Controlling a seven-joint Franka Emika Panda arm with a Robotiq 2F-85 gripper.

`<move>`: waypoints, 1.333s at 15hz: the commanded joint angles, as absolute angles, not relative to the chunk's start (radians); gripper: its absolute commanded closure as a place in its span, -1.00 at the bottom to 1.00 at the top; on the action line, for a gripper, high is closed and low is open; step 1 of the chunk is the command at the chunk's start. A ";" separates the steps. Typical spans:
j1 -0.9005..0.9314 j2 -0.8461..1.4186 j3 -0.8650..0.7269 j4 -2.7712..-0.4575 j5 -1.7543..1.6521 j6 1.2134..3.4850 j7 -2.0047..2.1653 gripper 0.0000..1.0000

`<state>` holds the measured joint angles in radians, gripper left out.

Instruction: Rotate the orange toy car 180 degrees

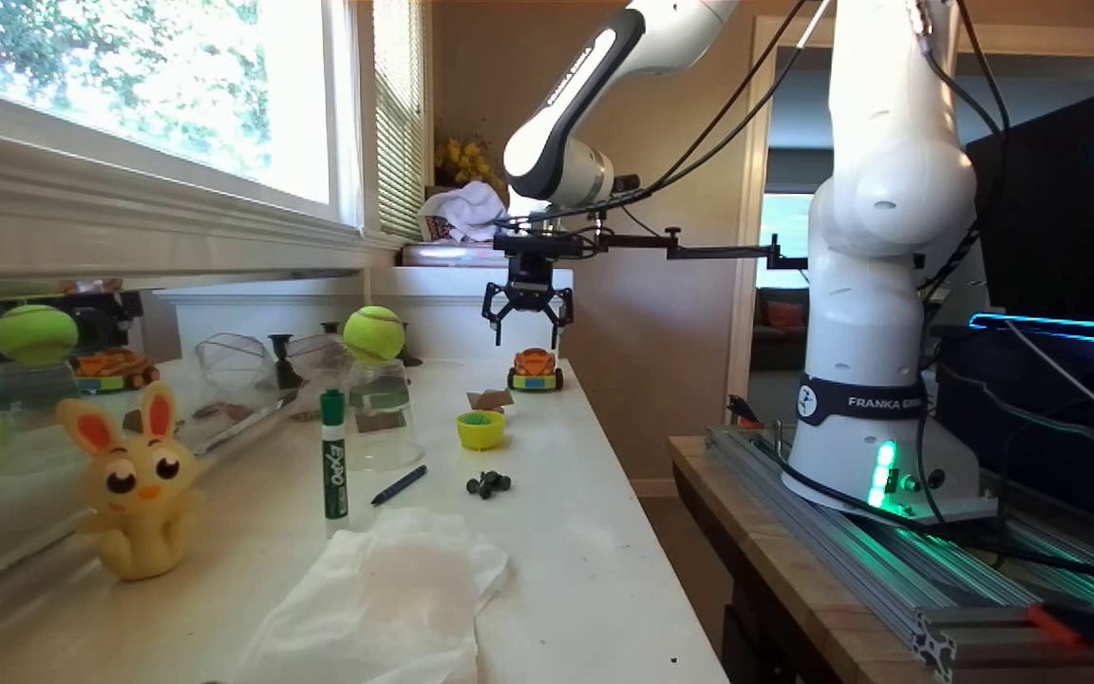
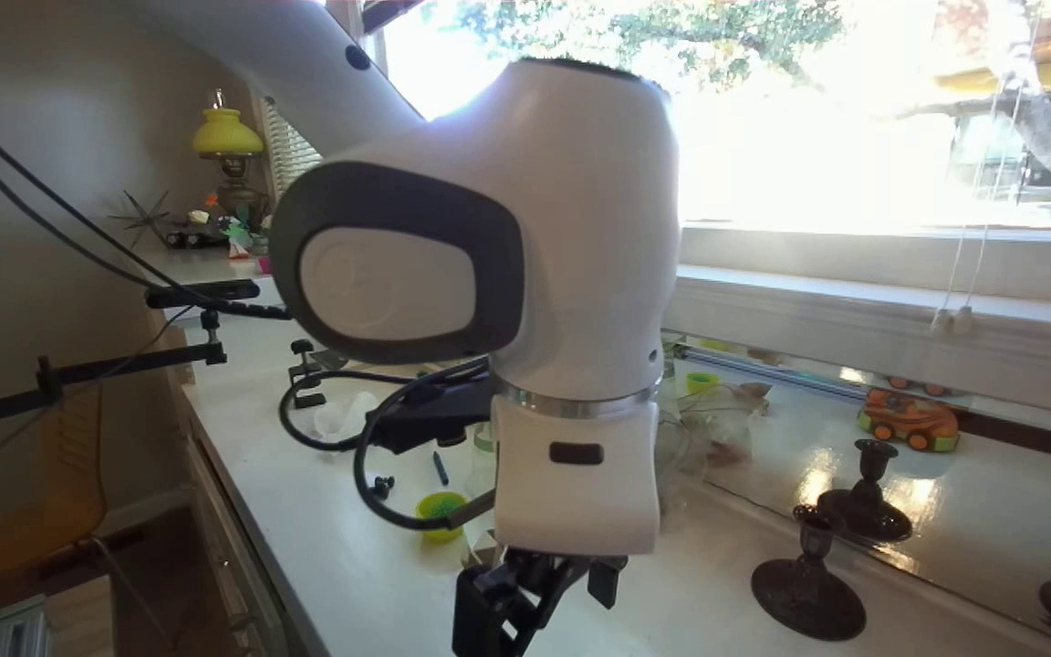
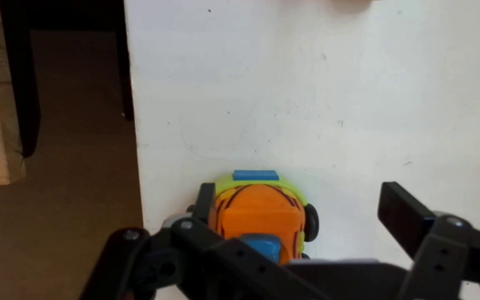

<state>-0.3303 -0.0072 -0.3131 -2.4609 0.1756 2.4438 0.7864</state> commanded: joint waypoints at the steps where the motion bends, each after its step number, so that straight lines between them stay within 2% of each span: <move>1: -0.340 -0.036 -0.329 -2.481 0.118 2.434 0.809 -1.00; 20: -0.349 0.024 -0.357 -2.454 0.126 2.423 0.785 -1.00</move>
<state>-0.3506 0.0229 -0.3554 -2.4553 0.1251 2.4239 0.7864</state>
